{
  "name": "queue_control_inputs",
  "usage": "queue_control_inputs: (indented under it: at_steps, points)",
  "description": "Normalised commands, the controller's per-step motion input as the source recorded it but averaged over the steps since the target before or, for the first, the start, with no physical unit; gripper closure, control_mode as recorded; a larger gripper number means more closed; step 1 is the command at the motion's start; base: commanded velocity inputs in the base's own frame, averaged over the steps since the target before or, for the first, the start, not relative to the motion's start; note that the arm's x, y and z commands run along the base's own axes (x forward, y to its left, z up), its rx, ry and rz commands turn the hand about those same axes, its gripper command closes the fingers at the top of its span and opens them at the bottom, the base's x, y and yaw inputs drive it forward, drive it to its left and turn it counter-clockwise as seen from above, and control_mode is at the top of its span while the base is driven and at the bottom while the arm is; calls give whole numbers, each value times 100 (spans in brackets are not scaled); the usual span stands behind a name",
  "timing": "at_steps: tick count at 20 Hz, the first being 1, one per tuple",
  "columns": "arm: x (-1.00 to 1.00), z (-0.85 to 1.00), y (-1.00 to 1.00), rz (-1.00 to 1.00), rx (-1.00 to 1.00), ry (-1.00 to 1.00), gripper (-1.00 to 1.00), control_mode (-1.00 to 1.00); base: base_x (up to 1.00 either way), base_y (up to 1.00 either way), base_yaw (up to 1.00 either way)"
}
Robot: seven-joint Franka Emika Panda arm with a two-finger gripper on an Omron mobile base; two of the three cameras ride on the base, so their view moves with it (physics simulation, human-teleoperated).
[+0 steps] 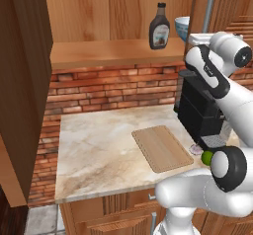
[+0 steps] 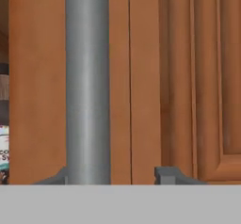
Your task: Open the cabinet. Place the bowl and condiment on the counter. Then place the lime and garlic on the cutting board.
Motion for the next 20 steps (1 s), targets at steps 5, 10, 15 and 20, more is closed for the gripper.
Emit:
queue_control_inputs:
  at_steps: [5,10,15,20]
  points:
    - [2,0,16,0,0,0,100,-100,0,0,0]
    - [0,0,28,0,-3,0,100,-100,0,0,0]
    - [0,0,22,0,-1,1,100,-100,0,0,0]
    - [-7,-1,17,1,-3,0,100,-100,0,0,0]
